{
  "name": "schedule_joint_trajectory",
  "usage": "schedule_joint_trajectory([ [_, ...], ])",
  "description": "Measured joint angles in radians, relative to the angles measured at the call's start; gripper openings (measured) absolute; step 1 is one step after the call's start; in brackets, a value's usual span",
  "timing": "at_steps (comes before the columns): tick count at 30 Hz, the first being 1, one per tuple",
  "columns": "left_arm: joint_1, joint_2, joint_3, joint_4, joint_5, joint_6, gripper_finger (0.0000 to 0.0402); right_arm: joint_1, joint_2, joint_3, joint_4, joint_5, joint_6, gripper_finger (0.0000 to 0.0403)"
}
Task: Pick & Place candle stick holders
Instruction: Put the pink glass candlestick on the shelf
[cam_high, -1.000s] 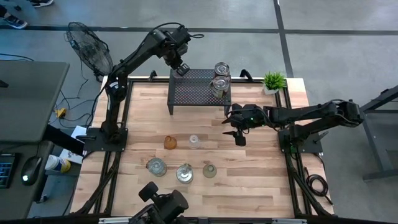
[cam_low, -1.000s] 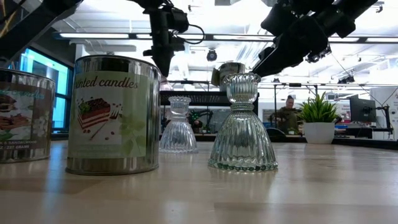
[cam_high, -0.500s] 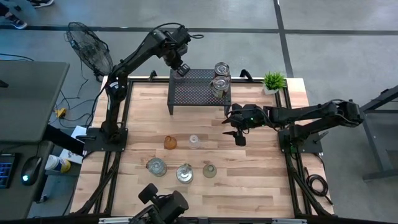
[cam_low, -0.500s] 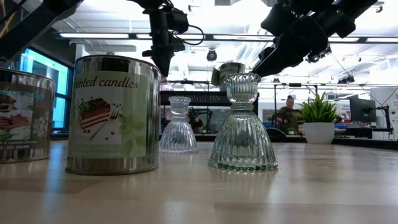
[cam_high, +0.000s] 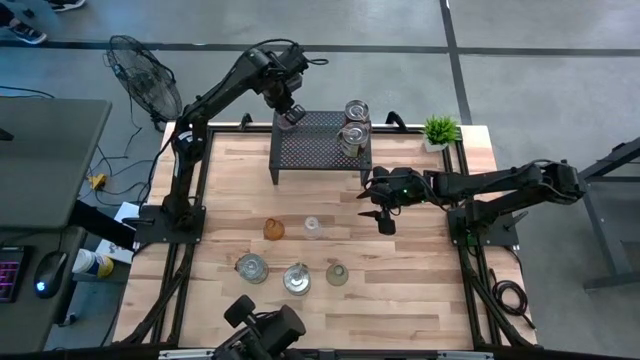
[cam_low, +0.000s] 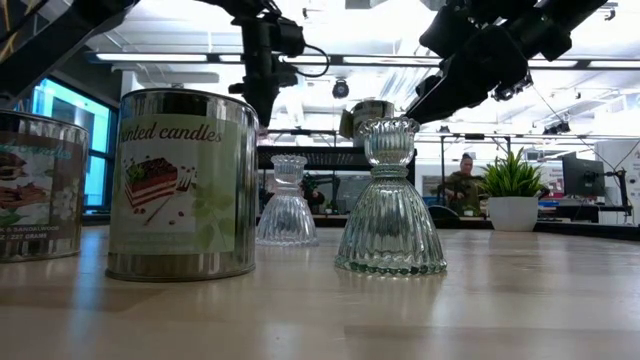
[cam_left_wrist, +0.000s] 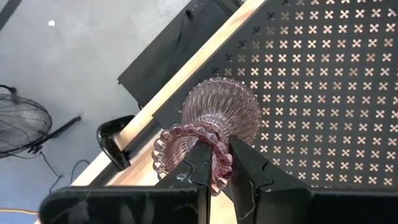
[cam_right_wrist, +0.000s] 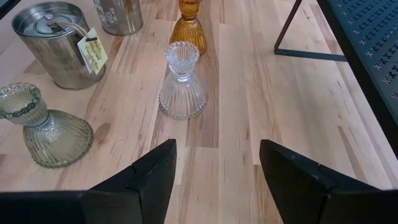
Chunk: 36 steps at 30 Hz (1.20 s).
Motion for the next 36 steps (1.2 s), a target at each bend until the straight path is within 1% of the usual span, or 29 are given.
schedule_joint_trajectory([
  [6, 0.000, 0.000, 0.000, -0.002, 0.004, 0.000, 0.0022, 0.000, 0.000, 0.000, 0.000, 0.000, 0.000, 0.0224],
  [11, 0.000, 0.002, 0.000, 0.000, 0.021, 0.009, 0.0041, 0.000, 0.000, 0.000, 0.000, 0.000, -0.003, 0.0224],
  [17, 0.000, 0.002, 0.000, 0.001, 0.024, 0.012, 0.0048, 0.000, 0.000, 0.000, 0.000, 0.000, -0.003, 0.0224],
  [23, 0.001, 0.002, 0.000, 0.018, 0.063, 0.033, 0.0050, 0.000, 0.000, 0.000, -0.008, 0.000, -0.003, 0.0224],
  [27, -0.001, 0.003, 0.000, 0.030, 0.067, 0.034, 0.0055, 0.000, 0.000, 0.000, -0.009, -0.002, -0.002, 0.0224],
  [31, -0.002, 0.004, -0.002, 0.028, 0.065, 0.034, 0.0070, 0.000, 0.000, 0.000, -0.009, -0.002, -0.001, 0.0224],
  [36, -0.002, 0.005, -0.002, 0.030, 0.047, 0.035, 0.0105, 0.000, 0.000, 0.000, -0.009, -0.002, -0.001, 0.0224],
])
